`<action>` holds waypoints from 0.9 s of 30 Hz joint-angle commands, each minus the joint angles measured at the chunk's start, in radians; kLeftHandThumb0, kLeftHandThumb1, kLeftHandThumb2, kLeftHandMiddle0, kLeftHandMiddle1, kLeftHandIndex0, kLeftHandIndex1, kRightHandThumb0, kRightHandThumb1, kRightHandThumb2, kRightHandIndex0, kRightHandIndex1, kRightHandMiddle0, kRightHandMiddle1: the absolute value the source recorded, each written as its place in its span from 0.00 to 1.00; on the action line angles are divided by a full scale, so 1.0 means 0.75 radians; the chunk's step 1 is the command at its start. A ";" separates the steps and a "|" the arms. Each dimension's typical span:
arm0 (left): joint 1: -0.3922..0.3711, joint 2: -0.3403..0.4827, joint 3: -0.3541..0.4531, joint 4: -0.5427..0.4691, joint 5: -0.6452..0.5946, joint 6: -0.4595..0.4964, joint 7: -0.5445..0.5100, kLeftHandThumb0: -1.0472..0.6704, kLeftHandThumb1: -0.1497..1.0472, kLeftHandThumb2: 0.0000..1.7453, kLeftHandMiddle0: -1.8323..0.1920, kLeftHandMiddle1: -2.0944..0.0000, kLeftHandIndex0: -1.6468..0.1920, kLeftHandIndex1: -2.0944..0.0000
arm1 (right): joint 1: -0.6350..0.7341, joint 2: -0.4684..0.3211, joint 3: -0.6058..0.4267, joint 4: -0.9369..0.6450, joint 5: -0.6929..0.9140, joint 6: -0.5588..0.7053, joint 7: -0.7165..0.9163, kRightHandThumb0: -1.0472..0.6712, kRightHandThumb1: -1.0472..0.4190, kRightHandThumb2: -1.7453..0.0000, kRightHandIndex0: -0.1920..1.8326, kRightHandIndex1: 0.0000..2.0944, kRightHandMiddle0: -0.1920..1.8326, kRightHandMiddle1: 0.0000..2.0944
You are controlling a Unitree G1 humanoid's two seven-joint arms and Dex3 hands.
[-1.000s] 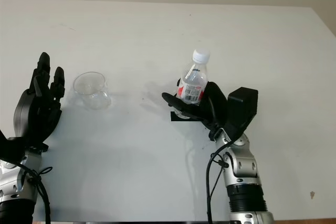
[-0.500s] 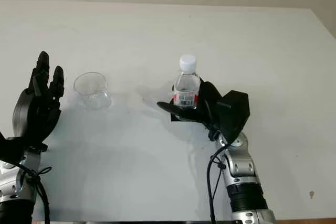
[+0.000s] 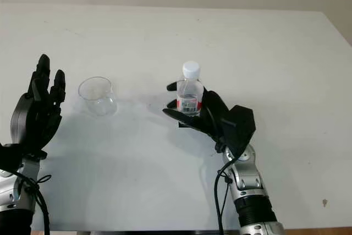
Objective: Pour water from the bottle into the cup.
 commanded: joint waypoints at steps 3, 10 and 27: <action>-0.028 0.020 0.006 0.005 -0.016 0.006 -0.016 0.13 1.00 0.40 1.00 1.00 1.00 1.00 | 0.081 0.005 0.001 0.079 -0.012 0.001 -0.018 0.25 0.03 0.96 0.16 0.09 0.12 0.18; -0.035 0.023 0.001 0.000 -0.005 0.015 -0.006 0.13 1.00 0.39 1.00 1.00 1.00 1.00 | 0.105 0.009 -0.028 0.054 0.021 0.013 -0.034 0.25 0.03 0.97 0.14 0.06 0.11 0.15; -0.027 0.011 -0.002 0.001 0.001 -0.008 0.010 0.13 1.00 0.39 1.00 1.00 1.00 1.00 | 0.167 -0.095 -0.186 -0.229 0.151 -0.338 0.035 0.07 0.04 0.97 0.00 0.00 0.00 0.00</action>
